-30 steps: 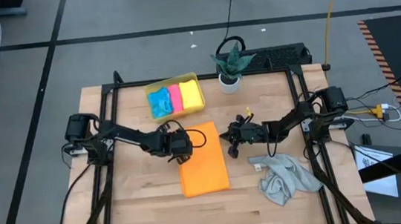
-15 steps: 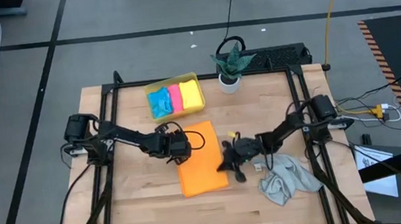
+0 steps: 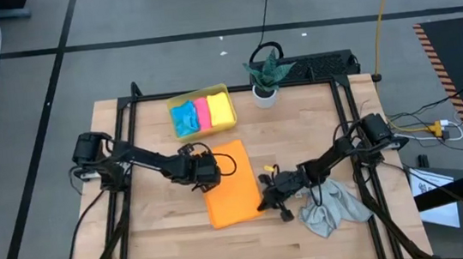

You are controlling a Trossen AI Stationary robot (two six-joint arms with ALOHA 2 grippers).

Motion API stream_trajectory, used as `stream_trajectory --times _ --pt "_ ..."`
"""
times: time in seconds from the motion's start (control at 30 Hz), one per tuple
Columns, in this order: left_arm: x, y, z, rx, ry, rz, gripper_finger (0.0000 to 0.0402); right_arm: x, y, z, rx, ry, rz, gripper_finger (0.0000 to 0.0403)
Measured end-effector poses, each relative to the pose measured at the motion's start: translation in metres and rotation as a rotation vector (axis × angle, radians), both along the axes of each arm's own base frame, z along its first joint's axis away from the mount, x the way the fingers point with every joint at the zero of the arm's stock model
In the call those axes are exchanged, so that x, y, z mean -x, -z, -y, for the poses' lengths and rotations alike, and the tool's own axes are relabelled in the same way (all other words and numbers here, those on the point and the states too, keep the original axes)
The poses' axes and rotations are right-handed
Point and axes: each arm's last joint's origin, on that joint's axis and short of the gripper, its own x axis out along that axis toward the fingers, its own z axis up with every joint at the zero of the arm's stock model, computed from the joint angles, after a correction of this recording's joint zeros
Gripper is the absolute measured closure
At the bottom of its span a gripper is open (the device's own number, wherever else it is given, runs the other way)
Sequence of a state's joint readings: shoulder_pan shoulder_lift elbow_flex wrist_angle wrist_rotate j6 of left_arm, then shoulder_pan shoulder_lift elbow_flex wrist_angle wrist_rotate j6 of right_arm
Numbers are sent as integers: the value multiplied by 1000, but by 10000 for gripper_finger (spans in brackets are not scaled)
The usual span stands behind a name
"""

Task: Fold microfiber towels
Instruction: Fold the orange microfiber cloth

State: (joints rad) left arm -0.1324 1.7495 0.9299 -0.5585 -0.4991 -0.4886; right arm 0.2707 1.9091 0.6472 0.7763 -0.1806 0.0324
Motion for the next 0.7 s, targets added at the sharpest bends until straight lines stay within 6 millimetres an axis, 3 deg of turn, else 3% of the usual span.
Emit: stream_trajectory --times 0.23,0.43,0.53,0.7 --pt "5 -29 33 -81 154 46 325 -2 -16 -1 42 -42 115 403" --pt "17 -43 81 -130 348 127 325 11 -38 -8 40 -78 180 403" --pt "24 -41 110 -130 503 159 325 17 -45 -13 30 -97 203 403" --pt "27 -20 149 -151 759 171 325 26 -42 -20 79 -51 196 403"
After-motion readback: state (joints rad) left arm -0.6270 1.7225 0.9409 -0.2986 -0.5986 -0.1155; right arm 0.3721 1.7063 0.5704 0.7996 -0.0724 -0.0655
